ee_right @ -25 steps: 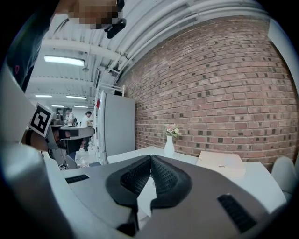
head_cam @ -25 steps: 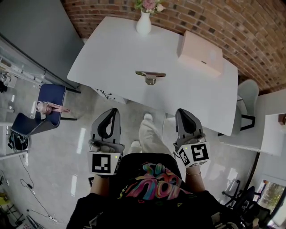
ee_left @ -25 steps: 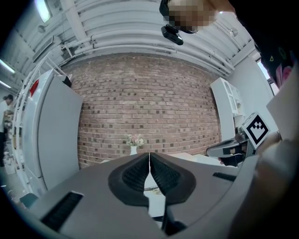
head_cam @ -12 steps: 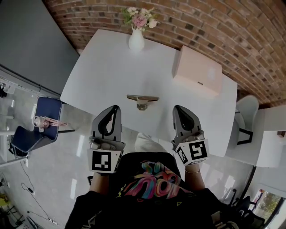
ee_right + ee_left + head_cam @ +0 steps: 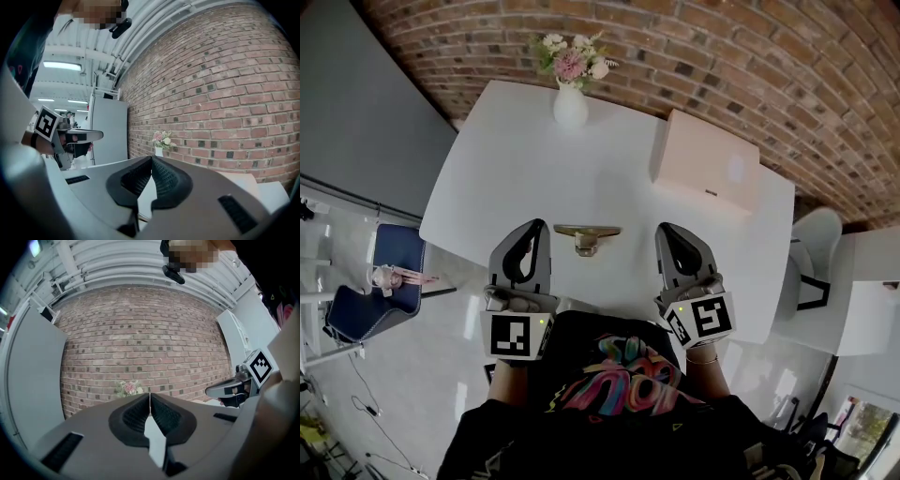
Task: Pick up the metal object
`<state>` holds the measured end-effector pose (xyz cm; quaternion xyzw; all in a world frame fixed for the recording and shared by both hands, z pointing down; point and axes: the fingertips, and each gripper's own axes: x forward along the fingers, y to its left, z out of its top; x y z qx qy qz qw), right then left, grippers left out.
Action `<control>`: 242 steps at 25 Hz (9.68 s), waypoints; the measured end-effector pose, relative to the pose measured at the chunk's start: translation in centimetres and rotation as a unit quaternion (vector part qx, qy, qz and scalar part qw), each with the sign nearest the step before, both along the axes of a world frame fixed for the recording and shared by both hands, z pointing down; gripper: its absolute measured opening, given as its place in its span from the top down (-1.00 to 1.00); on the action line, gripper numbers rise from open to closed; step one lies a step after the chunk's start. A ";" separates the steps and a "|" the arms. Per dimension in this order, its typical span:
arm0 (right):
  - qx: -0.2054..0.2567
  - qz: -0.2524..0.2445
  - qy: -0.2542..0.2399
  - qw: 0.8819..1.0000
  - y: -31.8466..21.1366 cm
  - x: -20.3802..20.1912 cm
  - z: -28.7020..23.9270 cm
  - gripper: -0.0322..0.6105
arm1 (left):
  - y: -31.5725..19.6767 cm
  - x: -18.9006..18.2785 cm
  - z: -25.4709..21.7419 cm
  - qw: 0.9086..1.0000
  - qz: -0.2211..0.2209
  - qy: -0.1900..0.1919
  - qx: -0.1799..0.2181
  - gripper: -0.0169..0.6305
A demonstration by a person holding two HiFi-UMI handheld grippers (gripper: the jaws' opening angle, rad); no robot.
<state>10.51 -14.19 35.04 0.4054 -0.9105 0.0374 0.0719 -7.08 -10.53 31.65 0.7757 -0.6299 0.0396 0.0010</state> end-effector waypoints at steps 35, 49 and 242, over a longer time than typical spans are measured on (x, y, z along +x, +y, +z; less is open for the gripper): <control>-0.060 -0.002 0.043 0.997 -3.9 -3.8 4.4 0.84 | -5.0 -2.2 1.4 0.998 0.042 0.049 -0.013 0.86; -0.101 -0.065 0.075 0.990 -2.1 -6.1 11.0 0.84 | -4.3 -2.3 3.0 0.998 0.033 0.055 -0.028 0.86; -0.005 0.007 -0.037 0.999 -0.2 0.3 0.3 0.57 | -5.1 1.2 2.2 0.993 0.107 0.052 -0.012 0.86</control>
